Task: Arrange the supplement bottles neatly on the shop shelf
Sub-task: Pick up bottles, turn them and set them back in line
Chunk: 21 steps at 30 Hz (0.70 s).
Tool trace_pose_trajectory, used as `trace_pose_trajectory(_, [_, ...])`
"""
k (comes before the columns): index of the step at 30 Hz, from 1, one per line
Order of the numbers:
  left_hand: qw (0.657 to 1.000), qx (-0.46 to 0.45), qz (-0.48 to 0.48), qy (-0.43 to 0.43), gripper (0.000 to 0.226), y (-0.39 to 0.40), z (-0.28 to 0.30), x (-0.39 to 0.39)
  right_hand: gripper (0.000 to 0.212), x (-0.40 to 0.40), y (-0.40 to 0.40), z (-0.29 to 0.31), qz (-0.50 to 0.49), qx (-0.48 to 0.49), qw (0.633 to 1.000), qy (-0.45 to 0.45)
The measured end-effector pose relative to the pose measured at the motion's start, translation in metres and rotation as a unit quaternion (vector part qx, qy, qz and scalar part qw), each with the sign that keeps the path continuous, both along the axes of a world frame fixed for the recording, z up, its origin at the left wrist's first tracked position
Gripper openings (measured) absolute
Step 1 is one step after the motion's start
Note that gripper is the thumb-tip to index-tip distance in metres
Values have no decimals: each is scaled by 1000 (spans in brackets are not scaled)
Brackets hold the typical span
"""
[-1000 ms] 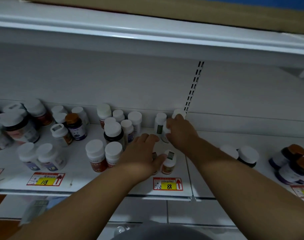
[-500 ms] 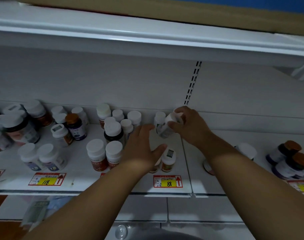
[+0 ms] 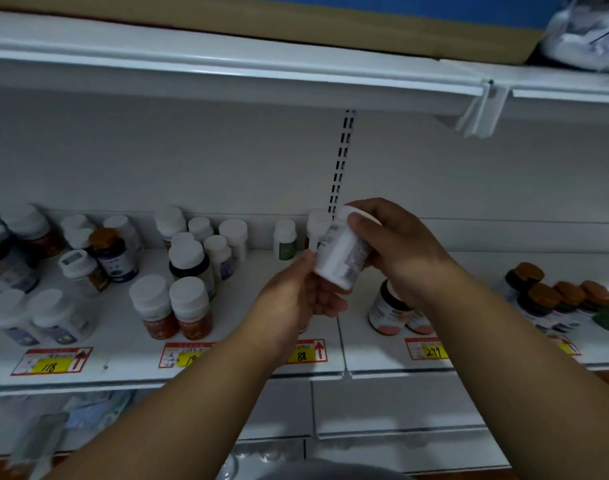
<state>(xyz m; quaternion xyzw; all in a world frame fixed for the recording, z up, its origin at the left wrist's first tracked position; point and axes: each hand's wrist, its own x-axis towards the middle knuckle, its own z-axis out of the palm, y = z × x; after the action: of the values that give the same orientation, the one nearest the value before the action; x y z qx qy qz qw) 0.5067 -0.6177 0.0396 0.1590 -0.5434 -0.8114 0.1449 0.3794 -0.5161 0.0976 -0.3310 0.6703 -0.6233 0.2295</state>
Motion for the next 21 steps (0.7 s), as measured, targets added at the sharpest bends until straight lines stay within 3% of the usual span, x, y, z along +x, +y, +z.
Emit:
trace_pose_trajectory(3, [991,-131,19,-9,48,16,-2,2,45,0,11,2,-39,27,998,47])
trace_pose_trajectory(5, [985,-169,28,-17,42,32,-3,3,50,-1,20,-1,-34,48,997,59])
trace_pose_trajectory(6, [988,-147,33,-18,42,39,-3,3,48,-1,24,-3,-17,61,996,59])
trace_pose_trajectory(9, [999,40,25,6,48,66,-3,7,27,-5,40,-9,81,40,996,-27])
trace_pose_trajectory(11, [996,89,20,12,57,81,-6,12,25,-7,54,-16,120,17,990,-71])
trace_pose_trajectory(16, [993,3,119,-15,61,116,-16,22,18,-2,81,-35,143,8,988,-64])
trace_pose_trajectory(19, [988,-44,145,-25,43,133,-25,34,12,6,90,-40,148,1,988,-44])
trace_pose_trajectory(21, [987,-26,157,-21,26,141,-29,40,11,12,97,-40,160,3,985,-58])
